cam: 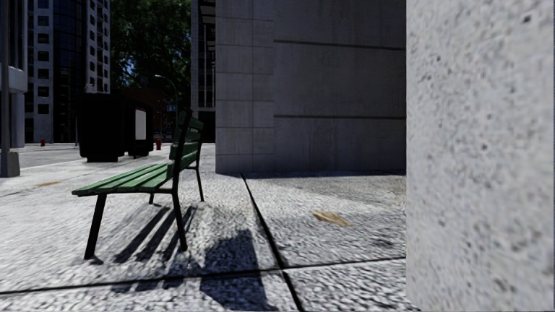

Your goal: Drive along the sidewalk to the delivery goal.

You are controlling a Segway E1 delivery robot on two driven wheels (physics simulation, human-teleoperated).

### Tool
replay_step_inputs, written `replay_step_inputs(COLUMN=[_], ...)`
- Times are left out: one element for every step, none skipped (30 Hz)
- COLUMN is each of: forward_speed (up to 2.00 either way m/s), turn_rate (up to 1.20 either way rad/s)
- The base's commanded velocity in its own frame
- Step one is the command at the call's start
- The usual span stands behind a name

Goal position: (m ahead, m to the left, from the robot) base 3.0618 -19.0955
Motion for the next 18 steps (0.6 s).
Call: replay_step_inputs(forward_speed=[1.37, 1.37, 1.37, 1.37, 1.37, 1.38, 1.39, 1.39, 1.39, 1.39, 1.39, 1.39, 1.39, 1.39, 1.39, 1.39, 1.39, 1.39], turn_rate=[0.0, 0.0, 0.0, 0.0, 0.0, 0.0, 0.0, 0.14, 0.24, 0.24, 0.27, 0.27, 0.28, 0.28, 0.28, 0.28, 0.26, 0.0])
